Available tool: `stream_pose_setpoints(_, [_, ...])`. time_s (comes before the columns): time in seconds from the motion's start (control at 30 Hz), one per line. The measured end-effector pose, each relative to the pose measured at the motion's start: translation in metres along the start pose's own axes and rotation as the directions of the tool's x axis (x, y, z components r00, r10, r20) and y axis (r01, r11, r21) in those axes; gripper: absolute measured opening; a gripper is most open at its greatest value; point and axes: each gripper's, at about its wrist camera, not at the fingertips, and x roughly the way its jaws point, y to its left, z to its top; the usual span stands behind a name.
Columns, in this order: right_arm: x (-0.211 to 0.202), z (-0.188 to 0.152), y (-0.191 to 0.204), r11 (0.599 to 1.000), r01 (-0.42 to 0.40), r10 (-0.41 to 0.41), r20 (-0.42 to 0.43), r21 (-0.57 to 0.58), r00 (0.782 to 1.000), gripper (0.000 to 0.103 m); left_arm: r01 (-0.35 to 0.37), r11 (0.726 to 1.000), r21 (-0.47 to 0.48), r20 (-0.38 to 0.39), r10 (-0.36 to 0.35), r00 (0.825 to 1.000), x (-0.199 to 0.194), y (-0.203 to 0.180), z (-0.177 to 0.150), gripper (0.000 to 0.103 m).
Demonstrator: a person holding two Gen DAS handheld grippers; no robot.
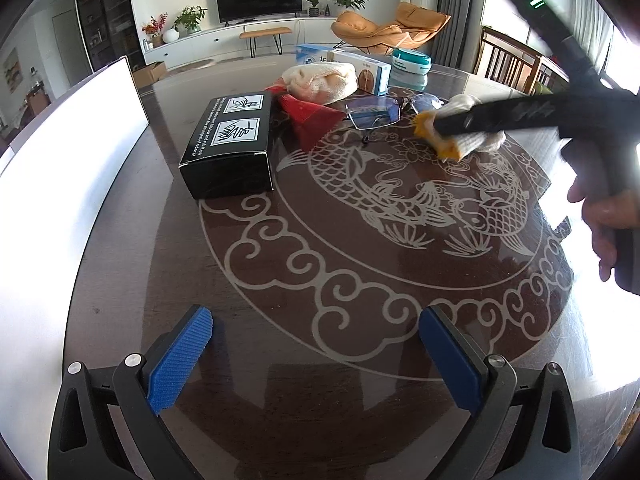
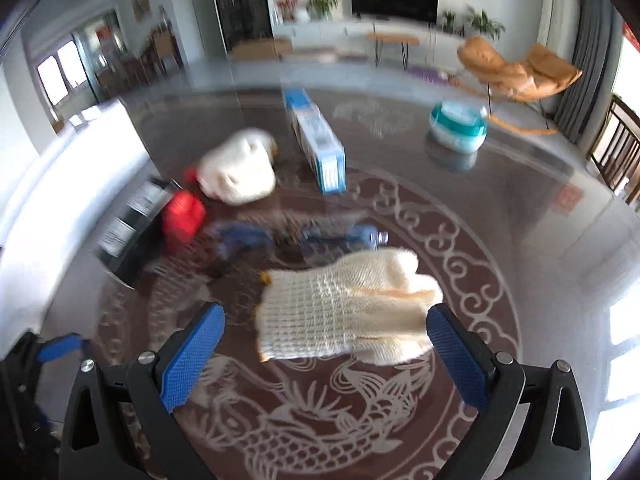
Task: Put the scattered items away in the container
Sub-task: 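Grasp the cream knit glove with the right tool while the left tool moves toward the black soap box, then grasp the black soap box with the left tool while the right tool lifts the glove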
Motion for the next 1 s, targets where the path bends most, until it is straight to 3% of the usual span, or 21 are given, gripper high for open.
stream_pose_setpoints(0.03, [0.006,-0.001,0.001,1.000,0.027,-0.027,-0.022,-0.007,0.999,0.100,0.000,1.000,0.000,0.000,0.000,1.000,0.000,0.000,0.000,0.103])
stream_pose_setpoints(0.1, [0.011,-0.008,0.003,0.998,0.055,-0.056,-0.029,-0.031,0.998,0.083,0.000,1.000,0.000,0.000,0.000,1.000,0.001,-0.001,-0.001,0.103])
stream_pose_setpoints(0.27, [-0.010,-0.038,-0.003,0.997,0.039,-0.036,0.038,-0.063,0.999,0.064,0.000,1.000,0.000,0.000,0.000,1.000,0.001,-0.002,-0.001,0.103])
stream_pose_setpoints(0.33, [-0.022,-0.060,-0.007,0.997,0.039,-0.036,0.057,-0.064,0.998,0.063,0.000,1.000,-0.001,0.000,0.000,1.000,0.001,-0.002,-0.001,0.103])
stream_pose_setpoints(0.5, [-0.051,-0.127,-0.001,0.982,0.134,-0.121,0.101,-0.136,0.987,0.064,-0.008,1.000,-0.007,-0.011,0.008,1.000,-0.001,-0.002,-0.001,0.103])
stream_pose_setpoints(0.6, [-0.062,-0.148,-0.001,0.984,0.130,-0.116,0.120,-0.122,0.986,0.064,0.002,1.000,0.007,-0.054,-0.002,0.999,0.007,0.002,0.012,0.103])
stream_pose_setpoints(0.73, [-0.069,-0.155,0.002,0.983,0.152,-0.138,0.133,-0.100,0.981,0.065,-0.001,1.000,0.002,-0.110,0.002,0.994,0.027,0.020,0.045,0.103])
stream_pose_setpoints(1.0, [-0.069,-0.145,0.011,0.986,0.146,-0.135,0.131,-0.082,0.982,0.070,0.023,0.999,0.041,-0.127,-0.018,0.992,0.066,0.039,0.100,0.103])
